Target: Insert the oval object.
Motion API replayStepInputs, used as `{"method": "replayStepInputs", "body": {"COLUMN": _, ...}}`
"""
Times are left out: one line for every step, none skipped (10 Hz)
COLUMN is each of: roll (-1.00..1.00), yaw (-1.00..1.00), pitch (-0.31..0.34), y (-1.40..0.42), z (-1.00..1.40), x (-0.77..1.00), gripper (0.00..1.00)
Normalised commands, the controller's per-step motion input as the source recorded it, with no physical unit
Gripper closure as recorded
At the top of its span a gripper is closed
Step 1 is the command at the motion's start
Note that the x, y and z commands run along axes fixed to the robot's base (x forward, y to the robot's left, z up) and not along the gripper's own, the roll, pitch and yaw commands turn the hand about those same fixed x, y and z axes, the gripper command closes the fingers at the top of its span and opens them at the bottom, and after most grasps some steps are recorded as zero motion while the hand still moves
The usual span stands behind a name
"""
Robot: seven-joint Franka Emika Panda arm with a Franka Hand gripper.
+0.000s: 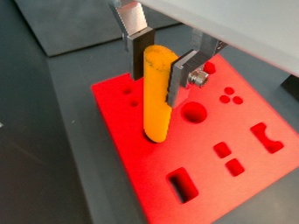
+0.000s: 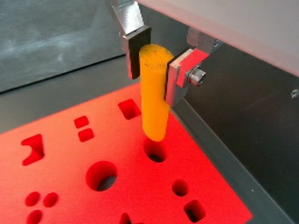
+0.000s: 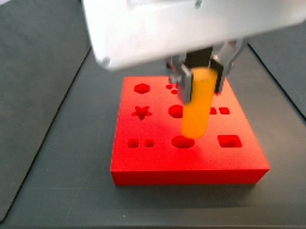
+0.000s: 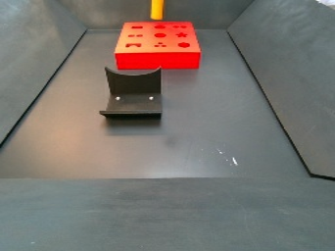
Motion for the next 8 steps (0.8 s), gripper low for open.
{"method": "replayStepInputs", "body": {"roll": 0.00, "yaw": 0.00, "pitch": -0.120, "y": -0.02, "z": -0.34, "x": 0.00, "gripper": 1.00}}
{"method": "replayStepInputs", "body": {"roll": 0.02, "yaw": 0.00, "pitch": -0.097, "y": 0.00, "z": -0.35, "x": 0.00, "gripper": 1.00}}
{"method": "replayStepInputs", "body": {"roll": 0.03, "yaw": -0.06, "pitch": -0.044, "y": 0.01, "z": -0.26, "x": -0.19, "gripper": 1.00}}
{"method": "replayStepInputs", "body": {"roll": 0.01, "yaw": -0.14, "pitch": 0.000, "y": 0.03, "z": -0.12, "x": -0.33, "gripper": 1.00}}
{"method": "replayStepInputs", "body": {"roll": 0.00, "yaw": -0.08, "pitch": -0.026, "y": 0.00, "z": -0.02, "x": -0.20, "gripper": 1.00}}
{"method": "replayStepInputs", "body": {"roll": 0.00, "yaw": -0.06, "pitch": -0.044, "y": 0.00, "z": 0.00, "x": -0.13, "gripper": 1.00}}
{"method": "replayStepInputs", "body": {"roll": 0.00, "yaw": 0.00, "pitch": -0.059, "y": 0.01, "z": -0.11, "x": 0.04, "gripper": 1.00}}
{"method": "replayStepInputs", "body": {"roll": 0.00, "yaw": 0.00, "pitch": -0.041, "y": 0.08, "z": -0.19, "x": 0.28, "gripper": 1.00}}
